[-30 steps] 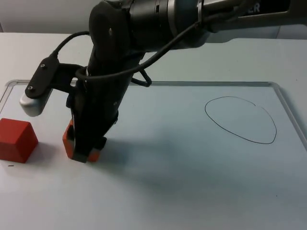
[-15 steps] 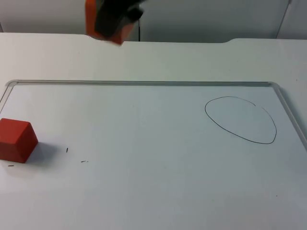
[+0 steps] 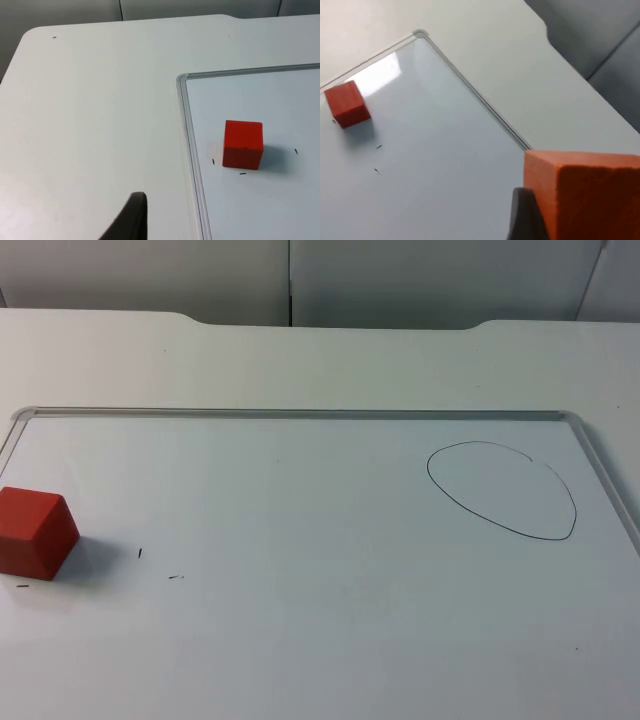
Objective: Pick up one cube with the left hand and another cube with the right hand. First place the cube in the right hand at the target position, then stack the cube in the left hand on top.
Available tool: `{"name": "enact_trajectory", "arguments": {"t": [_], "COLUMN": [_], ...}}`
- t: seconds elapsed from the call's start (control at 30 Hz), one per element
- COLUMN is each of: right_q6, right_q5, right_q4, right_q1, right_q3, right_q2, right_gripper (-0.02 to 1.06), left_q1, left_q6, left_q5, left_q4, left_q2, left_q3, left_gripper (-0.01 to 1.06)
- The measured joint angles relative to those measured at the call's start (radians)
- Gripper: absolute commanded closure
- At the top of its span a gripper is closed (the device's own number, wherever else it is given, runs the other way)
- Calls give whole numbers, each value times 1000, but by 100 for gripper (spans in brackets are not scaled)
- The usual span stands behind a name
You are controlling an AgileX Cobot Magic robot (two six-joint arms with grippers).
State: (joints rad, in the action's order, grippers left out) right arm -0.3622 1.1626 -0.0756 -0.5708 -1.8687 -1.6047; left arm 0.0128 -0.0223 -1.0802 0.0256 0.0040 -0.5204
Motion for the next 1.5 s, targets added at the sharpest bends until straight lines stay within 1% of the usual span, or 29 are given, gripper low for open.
{"name": "enact_trajectory", "arguments": {"t": [0.03, 0.1, 0.23, 0.37, 0.4, 0.5, 0.53, 0.63, 0.67, 0.7, 0.83, 0.87, 0.97, 1.13, 1.17, 1.23, 1.27, 1.3, 1.33, 1.43, 1.47, 1.5], "right_q6": [35, 54, 90, 133, 133, 162, 162, 210, 214, 214, 223, 223, 226, 226, 226, 221, 216, 216, 213, 209, 209, 209], "right_q5": [26, 44, 52, -5, -5, -56, -56, -119, -132, -132, -203, -203, -226, -230, -230, -244, -249, -249, -254, -270, -270, -281], "right_q4": [24, 37, 56, 83, 83, 88, 88, 90, 87, 87, 67, 67, 61, 57, 57, 57, 54, 54, 54, 54, 54, 54], "right_q1": [17, 30, 60, 66, 66, 66, 66, 66, 66, 66, 66, 66, 66, 66, 66, 66, 66, 66, 66, 66, 66, 66], "right_q3": [0, 0, 43, 229, 229, 363, 363, 493, 528, 528, 653, 653, 711, 734, 737, 737, 737, 737, 737, 737, 737, 737], "right_q2": [23, 36, 86, 237, 237, 359, 359, 474, 500, 500, 583, 583, 619, 623, 623, 623, 623, 623, 623, 623, 623, 623], "right_gripper": [105, 105, 105, 105, 105, 105, 105, 105, 105, 105, 105, 105, 105, 105, 105, 105, 105, 105, 105, 105, 105, 105], "left_q1": [0, 0, 0, 0, 0, 0, 0, 0, 0, 0, 0, 0, 0, 0, 0, 0, 0, 0, 0, 0, 0, 0], "left_q6": [0, 0, 0, 0, 0, 0, 0, 0, 0, 0, 0, 0, 0, 0, 0, -4, -6, -6, -14, -56, -56, -84], "left_q5": [0, 0, 0, 0, 0, 0, 0, 0, 0, 0, 0, 0, 0, -1, 1, 31, 57, 57, 78, 146, 146, 169], "left_q4": [0, 0, 0, 0, 0, 0, 0, 0, 0, 0, 0, 0, -2, -26, -50, -92, -103, -103, -109, -118, -118, -134], "left_q2": [0, 0, 0, 0, 0, 0, 0, 0, 0, 0, 0, 0, 0, 0, 10, 62, 101, 101, 139, 297, 297, 394], "left_q3": [0, 0, 0, 0, 0, 0, 0, 0, 0, 0, 0, 0, 0, 0, -2, -23, -38, -38, -58, -123, -123, -154], "left_gripper": [0, 0, 0, 0, 0, 0, 0, 0, 0, 0, 0, 0, 0, 0, 0, 0, 0, 0, 0, 0, 0, 0]}}
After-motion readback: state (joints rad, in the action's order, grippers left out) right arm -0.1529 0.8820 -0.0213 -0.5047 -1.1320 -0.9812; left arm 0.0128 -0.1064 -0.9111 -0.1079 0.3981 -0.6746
